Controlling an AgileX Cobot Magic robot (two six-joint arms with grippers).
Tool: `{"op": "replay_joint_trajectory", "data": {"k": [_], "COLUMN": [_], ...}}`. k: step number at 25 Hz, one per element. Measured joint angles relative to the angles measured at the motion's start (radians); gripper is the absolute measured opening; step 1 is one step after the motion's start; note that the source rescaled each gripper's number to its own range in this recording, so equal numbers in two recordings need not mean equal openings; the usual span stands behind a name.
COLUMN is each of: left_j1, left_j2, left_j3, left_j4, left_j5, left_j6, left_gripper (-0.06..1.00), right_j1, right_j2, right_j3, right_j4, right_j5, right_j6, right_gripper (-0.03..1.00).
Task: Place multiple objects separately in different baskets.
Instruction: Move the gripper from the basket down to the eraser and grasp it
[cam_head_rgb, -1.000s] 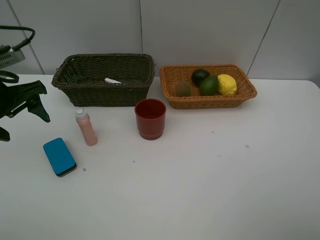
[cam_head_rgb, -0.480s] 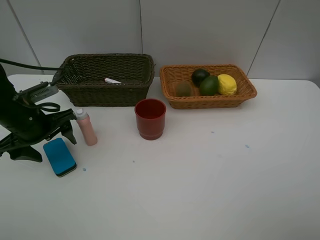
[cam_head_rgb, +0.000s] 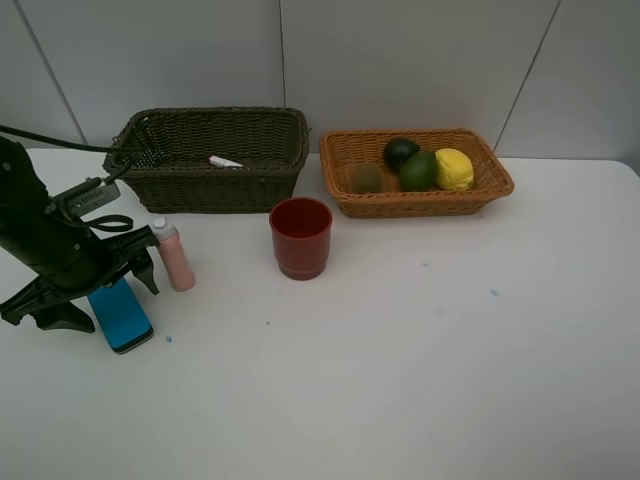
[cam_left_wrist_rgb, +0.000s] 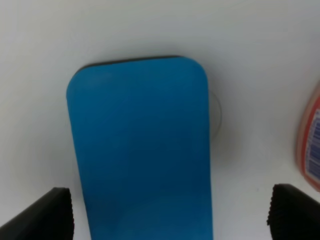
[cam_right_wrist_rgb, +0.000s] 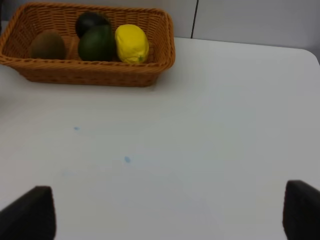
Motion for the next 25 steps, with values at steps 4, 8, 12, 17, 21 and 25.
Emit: {"op": "replay_joint_trajectory", "data": {"k": [4, 8, 12, 17, 21, 25], "left_j1": [0.0, 0.0, 0.0, 0.0, 0.0, 0.0], "left_j2": [0.001, 0.021, 0.049, 0.053, 0.053, 0.055], "left_j3": [0.0, 0.0, -0.001, -0.001, -0.001, -0.002], "left_j4": [0.0, 0.0, 0.0, 0.0, 0.0, 0.004], "left_j5": [0.0, 0.001, 0.006, 0.007, 0.007, 0.01], "left_j6": [-0.004, -0.005, -0.006, -0.005, -0.007, -0.007], "left_gripper": [1.0, 1.0, 1.0, 1.0, 1.0, 0.83], "right_j1": [0.0, 0.0, 0.0, 0.0, 0.0, 0.0], "right_j2": [0.0, 0.0, 0.0, 0.0, 0.0, 0.0], "right_j3": [0.0, 0.0, 0.0, 0.0, 0.0, 0.0], "right_j4": [0.0, 0.0, 0.0, 0.0, 0.0, 0.0], "right_j5": [0.0, 0.0, 0.0, 0.0, 0.0, 0.0], "right_j6": [0.0, 0.0, 0.0, 0.0, 0.0, 0.0], "right_gripper": [1.0, 1.0, 1.0, 1.0, 1.0, 1.0]}}
